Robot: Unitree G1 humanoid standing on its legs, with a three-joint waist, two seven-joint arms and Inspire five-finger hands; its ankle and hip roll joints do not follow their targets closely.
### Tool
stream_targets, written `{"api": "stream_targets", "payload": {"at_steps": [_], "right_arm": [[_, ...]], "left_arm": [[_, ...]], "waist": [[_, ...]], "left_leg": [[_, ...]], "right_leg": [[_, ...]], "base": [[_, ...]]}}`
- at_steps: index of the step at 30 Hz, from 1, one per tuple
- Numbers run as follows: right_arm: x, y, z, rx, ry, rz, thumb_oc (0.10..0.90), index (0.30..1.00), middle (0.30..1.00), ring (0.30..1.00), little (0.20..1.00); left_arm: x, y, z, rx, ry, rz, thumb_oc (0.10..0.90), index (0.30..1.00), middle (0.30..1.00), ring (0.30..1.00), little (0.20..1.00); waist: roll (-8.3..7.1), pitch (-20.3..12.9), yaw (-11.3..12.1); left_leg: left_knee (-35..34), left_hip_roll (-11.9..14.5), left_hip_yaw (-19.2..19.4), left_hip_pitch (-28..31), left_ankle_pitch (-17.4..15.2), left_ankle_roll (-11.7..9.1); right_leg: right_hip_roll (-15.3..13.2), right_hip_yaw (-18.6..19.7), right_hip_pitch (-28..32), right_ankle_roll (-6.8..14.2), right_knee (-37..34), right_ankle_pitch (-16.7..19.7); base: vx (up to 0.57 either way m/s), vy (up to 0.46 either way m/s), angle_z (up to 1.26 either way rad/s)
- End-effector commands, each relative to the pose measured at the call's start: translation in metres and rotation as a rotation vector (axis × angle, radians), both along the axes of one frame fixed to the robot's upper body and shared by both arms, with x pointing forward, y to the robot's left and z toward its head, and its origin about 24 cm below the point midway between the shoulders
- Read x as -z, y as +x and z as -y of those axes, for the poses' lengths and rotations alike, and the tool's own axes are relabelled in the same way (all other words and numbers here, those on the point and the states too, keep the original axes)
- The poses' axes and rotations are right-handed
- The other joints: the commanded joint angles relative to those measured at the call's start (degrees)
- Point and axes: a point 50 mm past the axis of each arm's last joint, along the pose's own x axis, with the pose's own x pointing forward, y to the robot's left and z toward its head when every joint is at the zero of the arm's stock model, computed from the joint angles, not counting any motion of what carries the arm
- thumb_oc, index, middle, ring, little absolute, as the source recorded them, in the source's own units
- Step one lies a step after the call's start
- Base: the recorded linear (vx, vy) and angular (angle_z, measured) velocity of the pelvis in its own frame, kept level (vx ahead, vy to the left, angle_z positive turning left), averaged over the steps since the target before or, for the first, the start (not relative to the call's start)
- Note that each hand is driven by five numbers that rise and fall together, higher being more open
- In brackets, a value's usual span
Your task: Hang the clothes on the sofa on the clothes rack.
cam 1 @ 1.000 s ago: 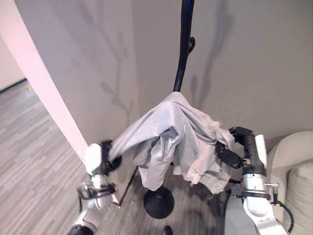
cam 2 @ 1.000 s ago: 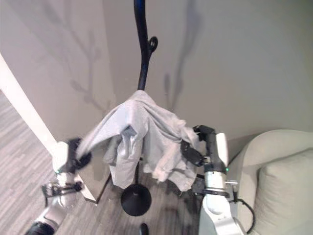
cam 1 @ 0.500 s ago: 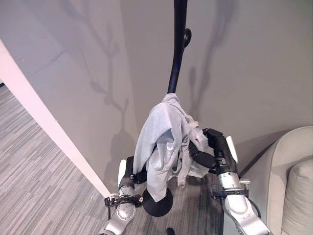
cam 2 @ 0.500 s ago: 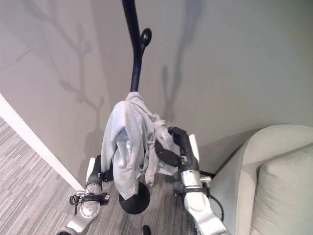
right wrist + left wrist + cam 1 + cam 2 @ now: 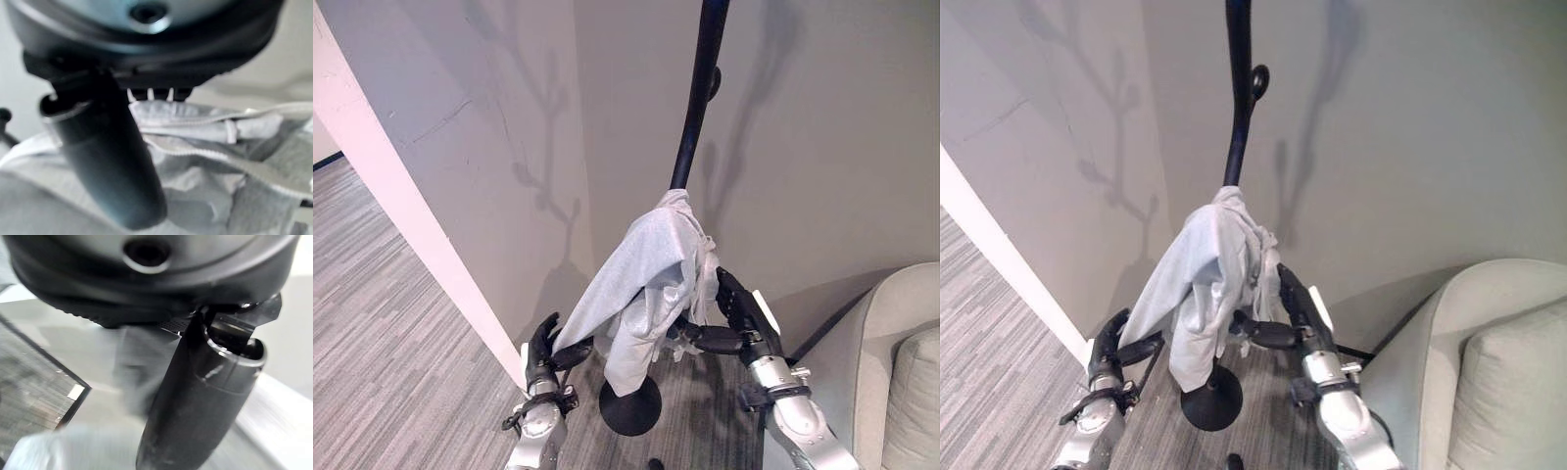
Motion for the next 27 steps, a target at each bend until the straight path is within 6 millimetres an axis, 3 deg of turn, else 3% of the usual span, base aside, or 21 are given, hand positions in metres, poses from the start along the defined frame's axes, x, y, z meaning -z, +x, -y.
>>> {"api": "stream_targets", "payload": {"at_steps": [1,6,11,13,19,21,26,27], "right_arm": [[-0.037,0.012,0.017,0.038,0.076,0.204,0.8,0.9,0.9,0.9,0.9],[-0.044,0.01,0.032,-0.01,0.002,0.2,0.8,0.9,0.9,0.9,0.9],[-0.074,0.008,0.066,-0.07,-0.102,0.233,0.8,0.9,0.9,0.9,0.9],[-0.082,0.004,0.075,-0.076,-0.095,0.245,0.8,0.9,0.9,0.9,0.9],[-0.082,0.004,0.075,-0.076,-0.095,0.245,0.8,0.9,0.9,0.9,0.9],[-0.077,-0.001,0.085,-0.041,-0.052,0.218,0.8,0.9,0.9,0.9,0.9],[-0.077,-0.001,0.085,-0.041,-0.052,0.218,0.8,0.9,0.9,0.9,0.9],[0.064,-0.031,0.074,0.44,0.92,0.016,0.8,0.9,0.9,0.9,0.9]], "left_arm": [[-0.019,0.014,-0.02,-0.079,-0.054,0.174,0.8,0.9,0.9,0.9,0.9],[-0.011,0.001,-0.031,-0.109,-0.094,0.151,0.8,0.9,0.9,0.9,0.9],[-0.014,-0.013,-0.043,0.064,-0.071,0.177,0.8,0.9,0.9,0.9,0.9],[-0.013,-0.016,-0.049,0.034,-0.099,0.194,0.8,0.9,0.9,0.9,0.9],[-0.013,-0.016,-0.049,0.035,-0.099,0.194,0.8,0.9,0.9,0.9,0.9],[-0.005,-0.024,-0.051,-0.074,-0.239,0.216,0.8,0.9,0.9,0.9,0.9],[-0.005,-0.024,-0.051,-0.074,-0.239,0.216,0.8,0.9,0.9,0.9,0.9],[0.057,-0.088,-0.046,-0.292,-0.385,-0.113,0.8,0.9,0.9,0.9,0.9]], "waist": [[-2.4,-2.9,0.7],[-2.67,-2.9,1.0],[-2.82,-2.5,0.9],[-3.0,-2.6,0.8],[-2.99,-2.6,0.8],[-2.98,-2.4,0.6],[-2.98,-2.4,0.6],[-2.35,-2.3,1.4]], "left_leg": [[0.3,-0.8,0.3,0.3,-3.1,0.8],[0.3,-0.6,0.4,0.3,-3.0,0.7],[0.3,-0.4,0.5,0.1,-2.9,0.5],[0.3,-0.3,0.7,0.1,-3.0,0.3],[0.3,-0.3,0.7,0.1,-3.0,0.3],[0.3,-0.3,0.8,0.1,-3.0,0.2],[0.3,-0.3,0.8,0.1,-3.0,0.2],[0.3,-0.2,0.2,0.4,-3.5,0.3]], "right_leg": [[-4.3,1.6,3.8,5.2,0.4,-6.0],[-4.2,1.3,3.9,5.1,0.4,-6.1],[-4.2,1.1,3.8,5.3,0.4,-6.0],[-4.2,1.1,3.8,5.4,0.4,-6.1],[-4.2,1.1,3.8,5.4,0.4,-6.1],[-4.2,1.0,3.8,5.4,0.4,-6.1],[-4.2,1.0,3.8,5.4,0.4,-6.1],[-3.9,0.3,4.6,5.1,0.4,-6.8]], "base": [[0.0,0.0,0.0],[0.0,0.0,0.0],[0.0,0.001,0.01],[0.0,0.0,0.0],[0.0,0.0,-0.02],[0.0,0.0,0.0],[0.01,0.001,0.0],[0.09,0.044,0.05]]}}
